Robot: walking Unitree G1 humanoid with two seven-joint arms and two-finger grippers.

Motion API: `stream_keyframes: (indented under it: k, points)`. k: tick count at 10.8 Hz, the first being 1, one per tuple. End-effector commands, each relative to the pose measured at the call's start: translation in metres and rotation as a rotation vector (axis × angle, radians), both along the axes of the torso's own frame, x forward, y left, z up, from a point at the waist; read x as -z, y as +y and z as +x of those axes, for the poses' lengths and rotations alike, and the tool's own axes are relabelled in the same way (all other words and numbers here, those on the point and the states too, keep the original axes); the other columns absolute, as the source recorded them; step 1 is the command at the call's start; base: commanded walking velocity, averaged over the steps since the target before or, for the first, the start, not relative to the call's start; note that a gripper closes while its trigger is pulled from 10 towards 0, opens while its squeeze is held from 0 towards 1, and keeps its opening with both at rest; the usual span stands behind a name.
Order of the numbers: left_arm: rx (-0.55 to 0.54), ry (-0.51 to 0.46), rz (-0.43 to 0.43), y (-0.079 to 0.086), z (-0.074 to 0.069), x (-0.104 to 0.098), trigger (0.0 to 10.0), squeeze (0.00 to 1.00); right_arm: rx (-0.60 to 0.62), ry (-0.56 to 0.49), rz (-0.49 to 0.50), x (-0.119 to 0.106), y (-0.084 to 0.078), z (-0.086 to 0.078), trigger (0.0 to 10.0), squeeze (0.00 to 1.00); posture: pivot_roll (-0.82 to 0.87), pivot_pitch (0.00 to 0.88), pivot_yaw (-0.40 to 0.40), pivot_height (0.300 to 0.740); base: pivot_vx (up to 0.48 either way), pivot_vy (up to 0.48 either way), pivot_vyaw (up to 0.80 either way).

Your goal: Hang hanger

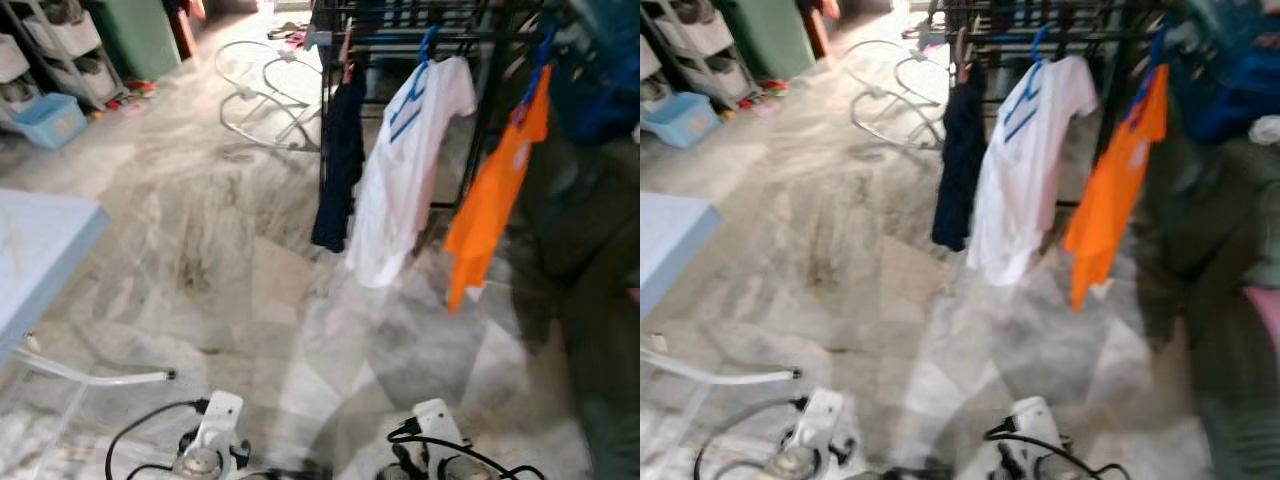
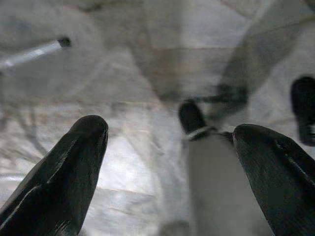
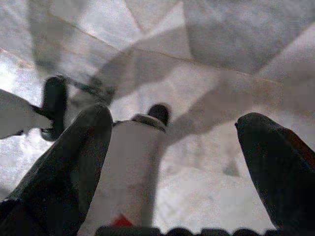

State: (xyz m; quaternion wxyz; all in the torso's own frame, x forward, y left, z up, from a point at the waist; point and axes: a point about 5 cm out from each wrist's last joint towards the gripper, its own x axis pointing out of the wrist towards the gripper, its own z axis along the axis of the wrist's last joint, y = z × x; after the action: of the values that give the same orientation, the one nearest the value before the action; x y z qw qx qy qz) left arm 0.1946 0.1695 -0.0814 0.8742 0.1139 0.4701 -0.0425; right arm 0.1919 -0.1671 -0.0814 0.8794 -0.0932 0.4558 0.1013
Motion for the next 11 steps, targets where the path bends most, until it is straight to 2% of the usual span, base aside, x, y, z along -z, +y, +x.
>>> stream_keyframes:
  k: [1,3,4,5,7,9,11]
  points:
    - [-0.054,0.039,-0.008,0.007,-0.008,0.004,10.0,0.00,-0.002,0.026,0.022,0.003,0.009,-0.005,10.0,0.00,-0.18,0.144,0.045,0.740,0.000,0.000,0.00]
    - [-0.099,0.053,-0.030,0.006,-0.007,0.004,10.0,0.00,0.033,0.030,0.034,0.004,0.008,-0.006,10.0,0.00,-0.18,0.142,0.046,0.740,0.000,0.000,0.00]
    - [-0.112,0.019,-0.017,0.011,0.000,-0.001,10.0,0.00,0.129,0.017,0.073,0.004,0.008,-0.007,10.0,0.00,-0.18,0.138,0.050,0.740,0.000,0.000,0.00]
    - [-0.140,-0.026,0.017,0.022,0.010,-0.007,10.0,0.00,0.211,0.004,0.111,0.004,0.007,-0.008,10.0,0.00,-0.18,0.135,0.051,0.740,0.000,0.000,0.00]
    - [-0.161,-0.046,0.051,0.034,0.014,-0.011,10.0,0.00,0.249,-0.005,0.133,0.004,0.008,-0.008,10.0,0.00,-0.17,0.129,0.052,0.740,0.000,0.000,0.00]
    - [-0.152,-0.011,0.032,0.032,0.010,-0.009,10.0,0.00,0.260,-0.028,0.125,0.003,0.007,-0.007,10.0,0.00,-0.16,0.129,0.060,0.740,0.000,0.000,0.00]
    - [-0.134,0.018,0.031,0.027,0.000,-0.003,10.0,0.00,0.293,-0.063,0.111,0.002,0.005,-0.007,10.0,0.00,-0.17,0.133,0.067,0.740,0.000,0.000,0.00]
